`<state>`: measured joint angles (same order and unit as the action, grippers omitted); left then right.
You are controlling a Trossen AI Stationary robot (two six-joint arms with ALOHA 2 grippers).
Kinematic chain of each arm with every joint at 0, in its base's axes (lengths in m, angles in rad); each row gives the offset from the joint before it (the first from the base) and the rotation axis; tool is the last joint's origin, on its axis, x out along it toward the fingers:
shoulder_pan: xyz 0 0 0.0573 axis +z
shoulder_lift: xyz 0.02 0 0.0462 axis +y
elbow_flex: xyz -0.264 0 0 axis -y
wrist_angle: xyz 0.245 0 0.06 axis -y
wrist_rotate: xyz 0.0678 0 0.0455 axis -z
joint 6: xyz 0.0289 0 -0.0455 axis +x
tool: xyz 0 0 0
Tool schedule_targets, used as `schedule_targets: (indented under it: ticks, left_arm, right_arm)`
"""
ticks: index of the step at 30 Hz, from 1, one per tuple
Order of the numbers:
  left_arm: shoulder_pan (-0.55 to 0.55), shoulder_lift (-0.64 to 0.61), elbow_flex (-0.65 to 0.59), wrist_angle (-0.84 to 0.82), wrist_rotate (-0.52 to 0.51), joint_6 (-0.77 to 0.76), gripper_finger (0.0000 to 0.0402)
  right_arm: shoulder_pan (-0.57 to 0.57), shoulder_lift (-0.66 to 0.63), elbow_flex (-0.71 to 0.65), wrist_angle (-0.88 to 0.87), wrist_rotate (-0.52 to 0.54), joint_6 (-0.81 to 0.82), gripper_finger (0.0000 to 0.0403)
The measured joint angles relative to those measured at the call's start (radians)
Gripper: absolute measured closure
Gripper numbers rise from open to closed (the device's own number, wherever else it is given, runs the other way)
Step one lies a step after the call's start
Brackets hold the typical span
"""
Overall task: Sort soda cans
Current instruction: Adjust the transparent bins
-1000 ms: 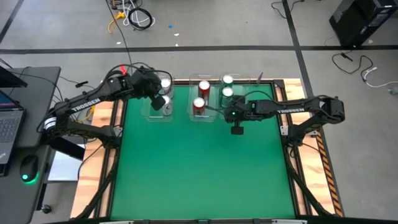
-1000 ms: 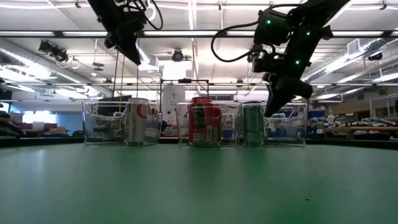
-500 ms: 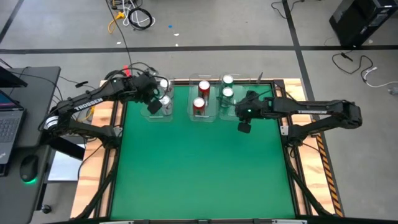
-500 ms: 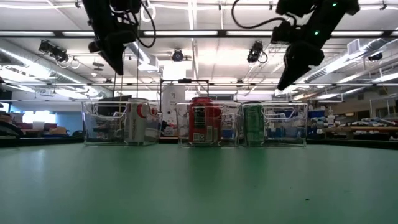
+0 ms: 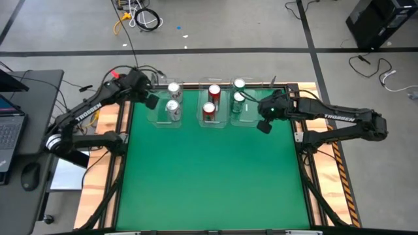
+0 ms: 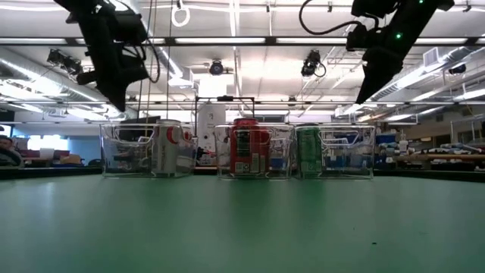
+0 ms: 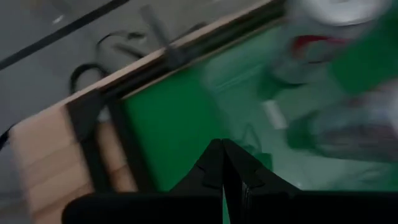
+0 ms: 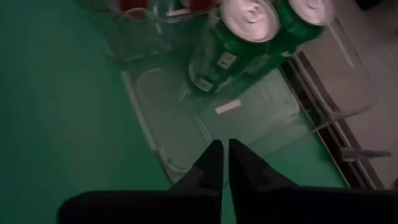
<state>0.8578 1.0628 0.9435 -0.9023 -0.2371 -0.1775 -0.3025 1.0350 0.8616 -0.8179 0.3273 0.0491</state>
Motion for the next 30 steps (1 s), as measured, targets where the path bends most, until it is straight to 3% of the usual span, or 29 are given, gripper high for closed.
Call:
schedule_targets:
  ticks: [3,8,17,24,30]
  left_arm:
    - [0.07,0.003,-0.02,-0.001,-0.017,-0.009,0.0401]
    - [0.134,0.014,-0.082,0.083,0.14,0.01,0.0401]
    - [0.165,0.024,-0.21,0.239,0.21,0.016,0.0401]
    - [0.172,0.024,-0.315,0.344,0.28,0.016,0.0401]
    - [0.17,0.024,-0.382,0.448,0.319,0.019,0.0401]
  right_arm:
    - [-0.026,0.007,0.0,-0.008,0.016,0.068,0.0394]
    - [-0.115,0.043,-0.019,-0.056,0.024,0.187,0.04]
    - [-0.284,0.042,-0.185,0.157,0.011,0.287,0.0402]
    - [-0.349,0.039,-0.297,0.38,-0.075,0.266,0.0402]
    - [-0.354,0.038,-0.307,0.43,-0.094,0.223,0.0403]
